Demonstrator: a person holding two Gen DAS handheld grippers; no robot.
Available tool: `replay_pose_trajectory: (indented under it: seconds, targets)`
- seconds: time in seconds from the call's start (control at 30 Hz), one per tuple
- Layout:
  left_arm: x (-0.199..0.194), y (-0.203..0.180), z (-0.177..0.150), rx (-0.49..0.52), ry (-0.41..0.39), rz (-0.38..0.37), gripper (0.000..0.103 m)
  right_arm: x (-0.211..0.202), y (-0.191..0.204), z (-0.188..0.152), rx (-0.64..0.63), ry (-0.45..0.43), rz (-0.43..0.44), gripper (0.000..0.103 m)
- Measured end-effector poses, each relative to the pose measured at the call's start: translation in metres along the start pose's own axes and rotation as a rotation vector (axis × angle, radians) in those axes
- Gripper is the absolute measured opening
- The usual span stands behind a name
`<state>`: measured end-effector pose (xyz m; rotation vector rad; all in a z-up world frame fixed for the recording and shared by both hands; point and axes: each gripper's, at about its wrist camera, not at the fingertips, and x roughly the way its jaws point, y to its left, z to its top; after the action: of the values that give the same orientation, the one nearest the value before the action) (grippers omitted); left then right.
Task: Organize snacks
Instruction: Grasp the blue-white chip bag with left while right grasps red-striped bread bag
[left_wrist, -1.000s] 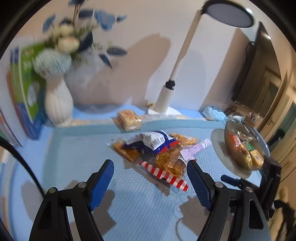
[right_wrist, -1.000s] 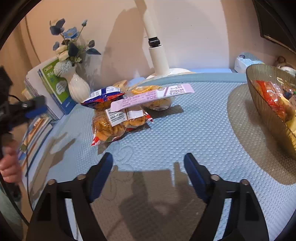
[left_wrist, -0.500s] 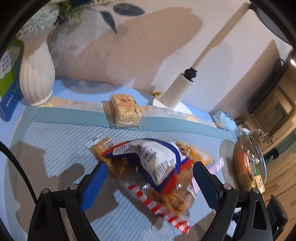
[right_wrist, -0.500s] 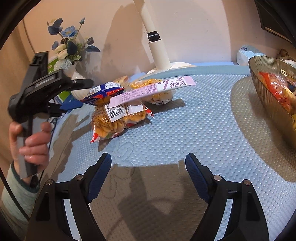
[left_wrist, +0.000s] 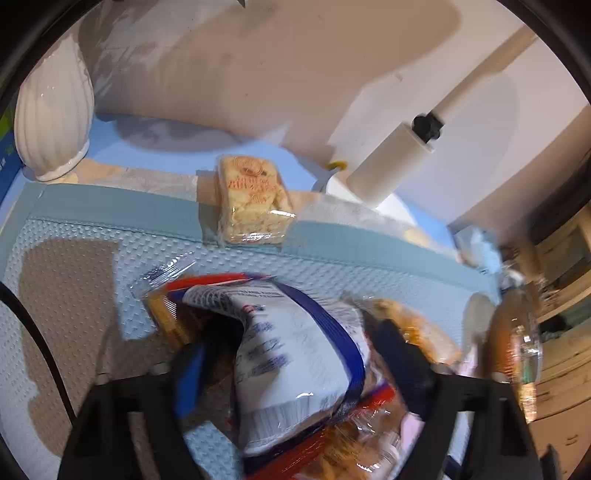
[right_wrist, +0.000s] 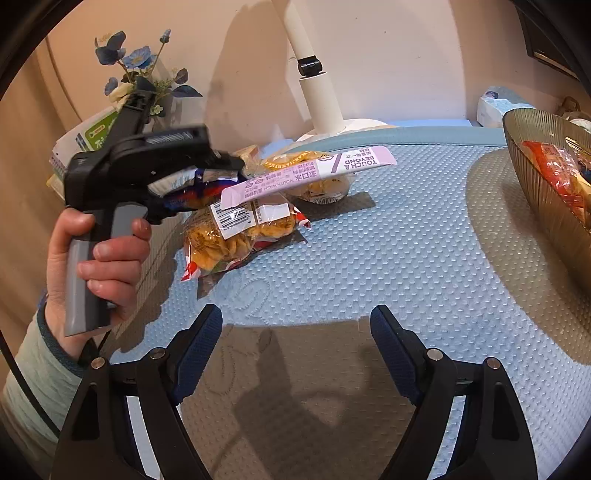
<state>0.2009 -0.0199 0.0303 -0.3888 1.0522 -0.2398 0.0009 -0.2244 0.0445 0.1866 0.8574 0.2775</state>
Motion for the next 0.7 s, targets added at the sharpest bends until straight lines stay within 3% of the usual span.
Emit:
replay_pose_trajectory:
  seconds: [0.13, 0.33, 0.57, 0.7]
  targets:
    - [-0.002, 0.001, -0.002, 0.022, -0.012, -0.011, 0.062, 0.001, -0.002, 0.000, 0.007, 0.004, 0.016, 0.083]
    - [-0.020, 0.007, -0.010, 0.047, -0.042, -0.017, 0.060, 0.005, 0.001, 0.002, 0.011, 0.027, 0.005, 0.083]
    - [-0.074, 0.035, -0.034, 0.064, -0.071, -0.025, 0.060, 0.033, 0.031, 0.031, 0.115, 0.123, 0.166, 0.083]
    - [-0.109, 0.060, -0.046, 0.036, -0.129, -0.025, 0.060, 0.068, 0.055, 0.049, 0.145, 0.148, 0.096, 0.082]
